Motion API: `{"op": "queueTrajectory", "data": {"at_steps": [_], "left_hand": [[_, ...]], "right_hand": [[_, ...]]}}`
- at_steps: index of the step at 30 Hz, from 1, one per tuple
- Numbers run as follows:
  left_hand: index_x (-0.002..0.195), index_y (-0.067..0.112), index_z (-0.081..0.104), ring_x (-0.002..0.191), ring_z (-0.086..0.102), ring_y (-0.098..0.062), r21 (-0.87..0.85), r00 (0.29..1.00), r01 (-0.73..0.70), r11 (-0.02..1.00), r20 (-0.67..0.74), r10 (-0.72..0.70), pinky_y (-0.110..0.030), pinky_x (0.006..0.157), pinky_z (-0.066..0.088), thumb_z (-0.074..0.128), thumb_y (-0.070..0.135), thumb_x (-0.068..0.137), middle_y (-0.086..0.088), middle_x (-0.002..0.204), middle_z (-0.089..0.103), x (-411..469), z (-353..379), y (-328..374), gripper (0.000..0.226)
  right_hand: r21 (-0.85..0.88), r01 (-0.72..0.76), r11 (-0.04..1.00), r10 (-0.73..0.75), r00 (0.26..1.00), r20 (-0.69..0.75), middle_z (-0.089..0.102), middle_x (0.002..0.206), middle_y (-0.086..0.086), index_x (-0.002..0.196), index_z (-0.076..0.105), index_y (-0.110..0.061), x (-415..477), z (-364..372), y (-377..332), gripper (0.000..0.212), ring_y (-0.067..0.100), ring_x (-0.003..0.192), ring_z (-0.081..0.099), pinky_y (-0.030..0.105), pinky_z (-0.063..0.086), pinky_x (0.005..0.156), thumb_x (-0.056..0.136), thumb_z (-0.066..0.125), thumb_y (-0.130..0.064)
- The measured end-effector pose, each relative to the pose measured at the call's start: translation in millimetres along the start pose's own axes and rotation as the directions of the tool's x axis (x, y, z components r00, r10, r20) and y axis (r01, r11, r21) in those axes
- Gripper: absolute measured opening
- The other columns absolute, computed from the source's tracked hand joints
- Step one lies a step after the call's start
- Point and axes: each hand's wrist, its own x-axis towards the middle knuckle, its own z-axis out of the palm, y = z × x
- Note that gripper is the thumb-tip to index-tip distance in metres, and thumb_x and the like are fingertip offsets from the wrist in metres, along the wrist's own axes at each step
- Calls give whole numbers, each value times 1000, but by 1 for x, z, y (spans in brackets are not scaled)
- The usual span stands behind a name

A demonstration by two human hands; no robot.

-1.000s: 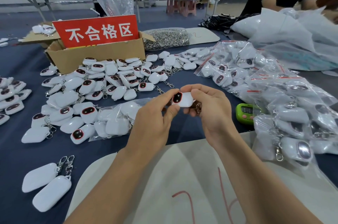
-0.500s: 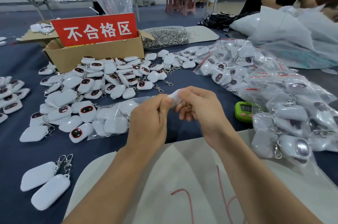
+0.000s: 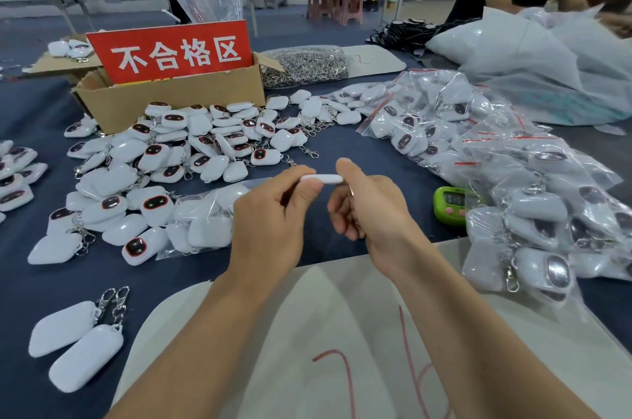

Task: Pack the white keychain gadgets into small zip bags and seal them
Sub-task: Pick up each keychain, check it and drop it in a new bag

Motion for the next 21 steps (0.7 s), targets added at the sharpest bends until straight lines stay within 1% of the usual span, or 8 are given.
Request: {"op": "queueTrajectory", "data": {"at_steps": [3, 6, 9, 13, 14, 16, 18, 21], "left_hand": [[92, 23, 75, 68, 58, -9, 3, 999, -17, 1000, -45, 17, -12, 62, 37, 47, 46, 105, 10, 75, 64, -1, 0, 2, 38], [96, 24, 78, 67, 57, -3, -14, 999, 10, 1000, -49, -11, -10, 62, 37, 47, 45, 104, 11, 70, 65, -1, 1, 3, 38], [96, 28, 76, 68, 59, 1, -40, 998, 4, 999, -57, -6, -9, 62, 37, 48, 44, 104, 17, 70, 65, -2, 0, 5, 33], [116, 37, 74, 73, 64, -12, -89, 998, 49, 995, -24, -51, -25, 69, 50, 50, 49, 102, 15, 79, 69, -3, 0, 6, 30], [120, 37, 73, 70, 63, -12, -91, 998, 61, 994, -14, -62, -25, 69, 50, 51, 49, 100, 15, 74, 68, -3, 0, 6, 31], [125, 38, 71, 67, 61, -6, -106, 997, 72, 992, 6, -72, -15, 66, 45, 54, 43, 98, 20, 69, 65, -3, 1, 4, 32], [128, 40, 69, 71, 61, 1, -123, 997, 77, 989, 14, -76, -9, 69, 43, 58, 34, 95, 26, 77, 66, -3, 0, 5, 35], [127, 43, 67, 84, 66, 1, -137, 995, 90, 987, -28, -94, -9, 75, 47, 60, 23, 91, 31, 95, 72, -2, 1, 6, 42]], "right_hand": [[-12, 6, 1000, -6, 999, -43, 50, 45, 9, 45, 53, -18, 0, 1, 1, 63, 17, 38, 40, 22, 34, 40, 101, 47, -46], [27, 8, 1000, -6, 998, -66, 49, 45, 4, 53, 49, -13, 0, 1, 0, 55, 16, 37, 41, 22, 32, 38, 101, 47, -40], [52, 24, 998, -21, 998, -64, 49, 45, 6, 52, 49, -13, 0, 0, -1, 56, 16, 37, 41, 20, 32, 38, 101, 49, -38], [66, 65, 996, -63, 997, -35, 55, 48, 13, 45, 57, -17, 0, -1, -1, 61, 17, 38, 40, 20, 36, 40, 101, 50, -39], [75, 74, 994, -72, 997, -29, 57, 49, 14, 46, 59, -17, 0, -2, -1, 60, 17, 39, 40, 21, 36, 41, 101, 51, -38], [91, 96, 991, -95, 995, -16, 61, 53, 14, 53, 63, -15, 2, -4, 0, 54, 18, 42, 42, 21, 37, 41, 101, 52, -36], [89, 111, 990, -111, 994, -1, 64, 57, 12, 62, 67, -12, 4, -4, 2, 47, 18, 46, 44, 21, 37, 43, 102, 53, -34], [31, 112, 993, -112, 994, 17, 67, 63, 7, 73, 71, -5, 7, -4, 7, 38, 18, 52, 47, 21, 39, 49, 101, 57, -27]]}}
